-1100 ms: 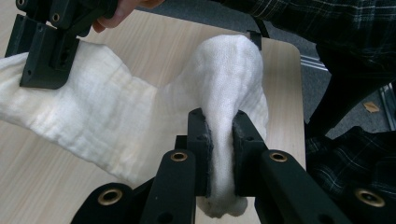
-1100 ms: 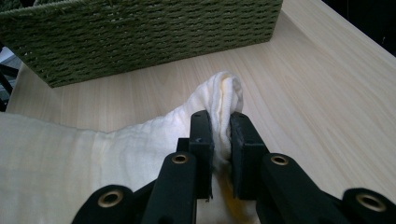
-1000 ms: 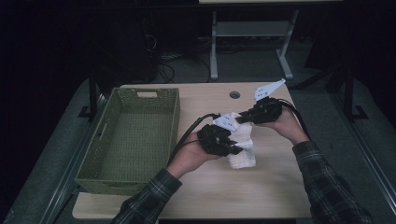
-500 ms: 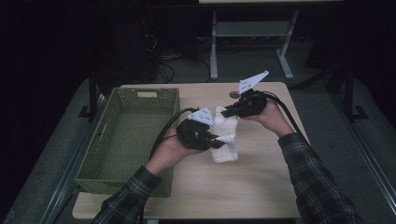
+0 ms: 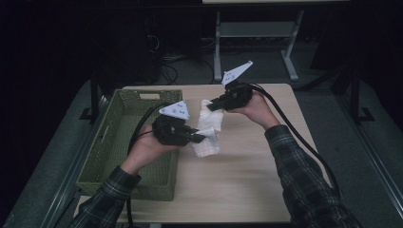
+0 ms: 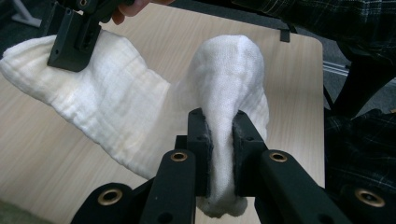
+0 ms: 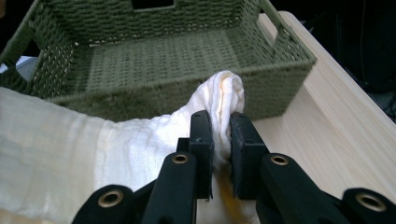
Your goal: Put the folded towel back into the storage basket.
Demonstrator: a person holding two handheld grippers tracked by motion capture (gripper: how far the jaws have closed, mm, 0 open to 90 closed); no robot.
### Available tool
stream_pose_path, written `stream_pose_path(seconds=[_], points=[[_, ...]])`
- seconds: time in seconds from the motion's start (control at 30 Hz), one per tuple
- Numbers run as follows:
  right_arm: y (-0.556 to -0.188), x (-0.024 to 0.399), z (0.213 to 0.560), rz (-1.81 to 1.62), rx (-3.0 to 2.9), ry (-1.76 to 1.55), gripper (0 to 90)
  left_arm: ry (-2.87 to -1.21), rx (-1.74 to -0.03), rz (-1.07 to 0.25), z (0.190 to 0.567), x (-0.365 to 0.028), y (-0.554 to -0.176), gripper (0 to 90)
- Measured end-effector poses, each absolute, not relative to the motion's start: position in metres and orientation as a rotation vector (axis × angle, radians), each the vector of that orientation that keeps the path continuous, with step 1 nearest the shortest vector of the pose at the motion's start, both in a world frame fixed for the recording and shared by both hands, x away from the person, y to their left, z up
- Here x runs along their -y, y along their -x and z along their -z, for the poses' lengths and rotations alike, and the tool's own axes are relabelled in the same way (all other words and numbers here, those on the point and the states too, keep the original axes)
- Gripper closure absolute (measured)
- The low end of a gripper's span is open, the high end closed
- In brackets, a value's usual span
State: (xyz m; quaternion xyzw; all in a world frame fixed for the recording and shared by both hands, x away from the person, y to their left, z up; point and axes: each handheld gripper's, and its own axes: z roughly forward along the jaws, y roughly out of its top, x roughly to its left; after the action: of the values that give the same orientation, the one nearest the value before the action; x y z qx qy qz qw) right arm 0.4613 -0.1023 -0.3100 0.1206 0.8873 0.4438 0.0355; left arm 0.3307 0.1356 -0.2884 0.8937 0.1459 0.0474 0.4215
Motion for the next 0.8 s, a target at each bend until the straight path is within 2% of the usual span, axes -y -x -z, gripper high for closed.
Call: stream_pose_path(seconds=[0.8], points=[[-0.474, -0.005, 0.307, -1.377, -2.765, -0.202, 80.7, -2.199, -0.506, -0.216, 0.289, -0.234, -0.320, 80.0]])
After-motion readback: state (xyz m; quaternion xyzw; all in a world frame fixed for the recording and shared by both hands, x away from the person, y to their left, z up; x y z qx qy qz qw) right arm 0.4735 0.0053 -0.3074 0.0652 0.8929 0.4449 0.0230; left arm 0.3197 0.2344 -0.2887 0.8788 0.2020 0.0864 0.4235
